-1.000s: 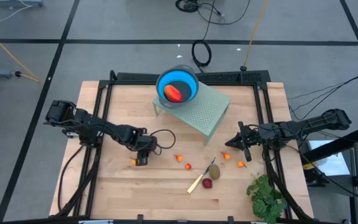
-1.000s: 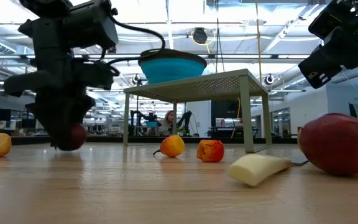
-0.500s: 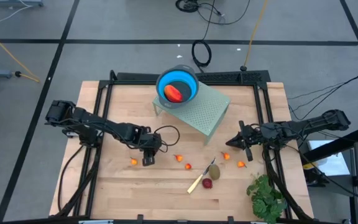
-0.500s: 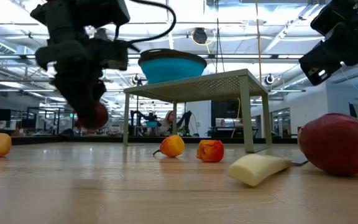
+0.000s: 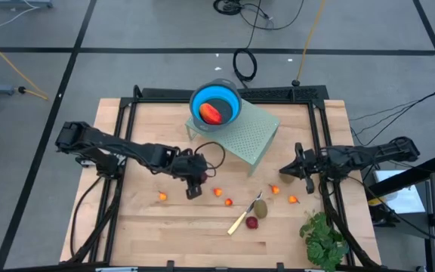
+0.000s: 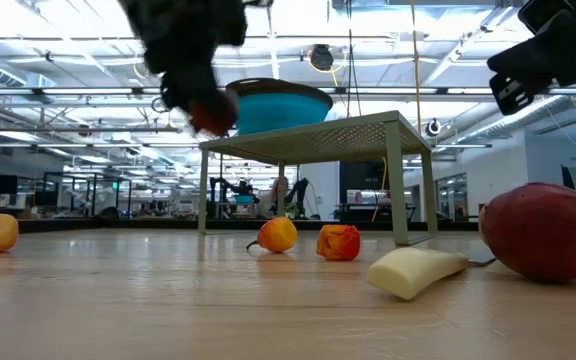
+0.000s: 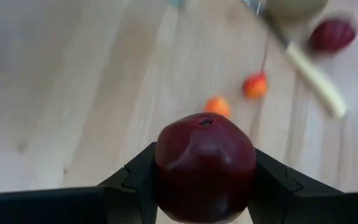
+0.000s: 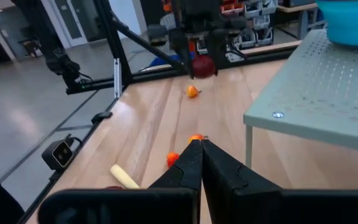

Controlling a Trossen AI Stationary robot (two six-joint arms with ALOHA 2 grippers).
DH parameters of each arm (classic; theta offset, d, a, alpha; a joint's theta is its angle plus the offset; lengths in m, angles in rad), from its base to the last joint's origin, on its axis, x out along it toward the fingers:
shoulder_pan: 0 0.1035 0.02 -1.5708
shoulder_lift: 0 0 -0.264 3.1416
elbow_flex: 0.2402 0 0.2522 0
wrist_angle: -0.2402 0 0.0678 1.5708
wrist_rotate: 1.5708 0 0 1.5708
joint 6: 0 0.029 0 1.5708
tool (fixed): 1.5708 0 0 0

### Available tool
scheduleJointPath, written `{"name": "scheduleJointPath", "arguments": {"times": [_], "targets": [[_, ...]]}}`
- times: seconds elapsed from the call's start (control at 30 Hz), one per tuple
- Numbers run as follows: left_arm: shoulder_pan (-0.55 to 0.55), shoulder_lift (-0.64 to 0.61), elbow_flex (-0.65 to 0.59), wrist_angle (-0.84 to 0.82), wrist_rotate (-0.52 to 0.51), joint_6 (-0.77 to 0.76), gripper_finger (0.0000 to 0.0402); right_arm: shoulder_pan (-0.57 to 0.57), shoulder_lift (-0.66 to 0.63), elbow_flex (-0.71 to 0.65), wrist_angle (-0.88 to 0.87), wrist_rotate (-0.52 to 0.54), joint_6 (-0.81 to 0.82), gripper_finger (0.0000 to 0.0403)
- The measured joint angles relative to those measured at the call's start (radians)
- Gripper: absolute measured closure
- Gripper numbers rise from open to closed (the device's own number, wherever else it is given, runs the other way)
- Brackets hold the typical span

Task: Pick & Place Fruit
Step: Put the pomegranate into the blue strainer bowl on the shelf

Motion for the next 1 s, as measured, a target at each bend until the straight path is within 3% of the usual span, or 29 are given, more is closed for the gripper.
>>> {"name": "scheduleJointPath", "arguments": {"times": [0.5,0.73,1.0], "targets": [[0.001,-0.001,0.266,-0.049,-0.205,-0.038,0.0231,0.000,-0.149,0.000,-0.079,-0.004,-0.041,0.0403],[-0.001,-0.001,0.322,-0.016,-0.259,-0.077,0.0231,0.000,-0.186,0.000,-0.105,-0.004,-0.045,0.0403],[0.005,-0.001,0.326,0.113,-0.312,-0.227,0.0231,0.000,-0.207,0.000,-0.104,-0.004,-0.073,0.0403]]}}
